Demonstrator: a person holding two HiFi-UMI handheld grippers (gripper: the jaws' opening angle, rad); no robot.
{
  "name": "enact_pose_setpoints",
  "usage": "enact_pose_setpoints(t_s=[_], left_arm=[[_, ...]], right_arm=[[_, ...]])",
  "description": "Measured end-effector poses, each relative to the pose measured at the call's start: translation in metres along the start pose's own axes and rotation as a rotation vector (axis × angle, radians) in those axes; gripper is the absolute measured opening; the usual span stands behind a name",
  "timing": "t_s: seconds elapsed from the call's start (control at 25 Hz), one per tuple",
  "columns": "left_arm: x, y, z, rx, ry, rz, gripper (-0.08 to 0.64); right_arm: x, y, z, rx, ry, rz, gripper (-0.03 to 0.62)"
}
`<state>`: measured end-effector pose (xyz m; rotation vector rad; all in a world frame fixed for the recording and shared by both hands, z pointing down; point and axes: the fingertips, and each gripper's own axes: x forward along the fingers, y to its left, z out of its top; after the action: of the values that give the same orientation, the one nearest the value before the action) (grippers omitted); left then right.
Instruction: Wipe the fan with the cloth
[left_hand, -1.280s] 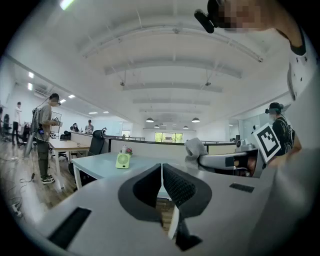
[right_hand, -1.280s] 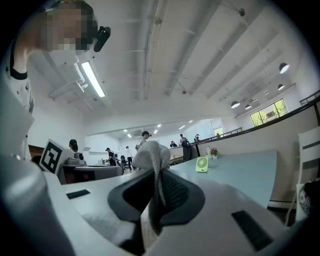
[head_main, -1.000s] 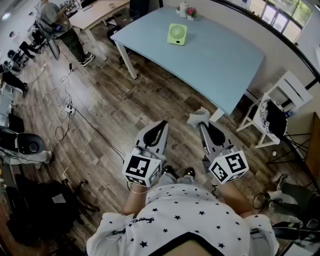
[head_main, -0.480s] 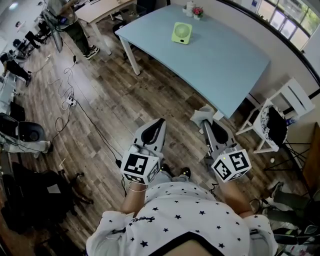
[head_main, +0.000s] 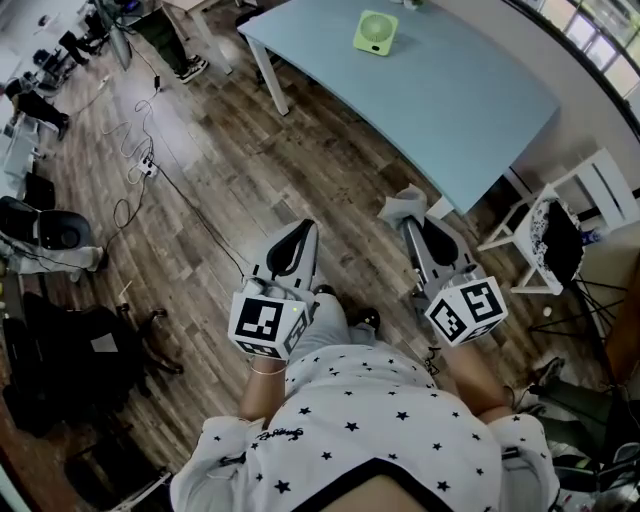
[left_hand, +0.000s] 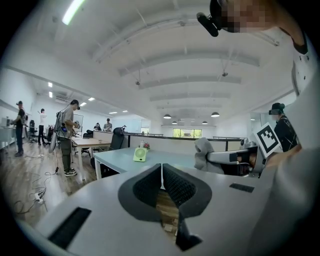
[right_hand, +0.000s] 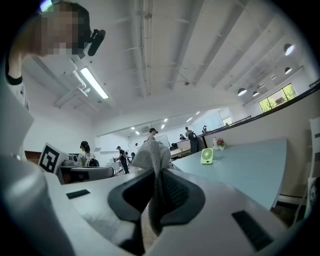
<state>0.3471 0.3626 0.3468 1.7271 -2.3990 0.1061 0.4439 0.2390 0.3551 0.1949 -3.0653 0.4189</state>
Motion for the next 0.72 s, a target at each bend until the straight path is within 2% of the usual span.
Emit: enact_pose_setpoints(t_s=[0.24,0.44,0.72], left_arm=[[0.013,0.021,-0.002,-0.002,0.007,0.007,0.034],[0.045,0.045,-0.002,-0.009,0.029,-0.038,0.034],[0.092,0.102,0.003,-0.005,0.051,-0.106,0.033]], right_arm=[[0.018,-0.007,-0.006,0.013,0.009,-0.015,0.034],[0.047,-0.019,-0.006,0.023,0.015,-0.058,0.034],[0.109,-0.031,-0.001,0.032,0.013,-0.127,0.034]])
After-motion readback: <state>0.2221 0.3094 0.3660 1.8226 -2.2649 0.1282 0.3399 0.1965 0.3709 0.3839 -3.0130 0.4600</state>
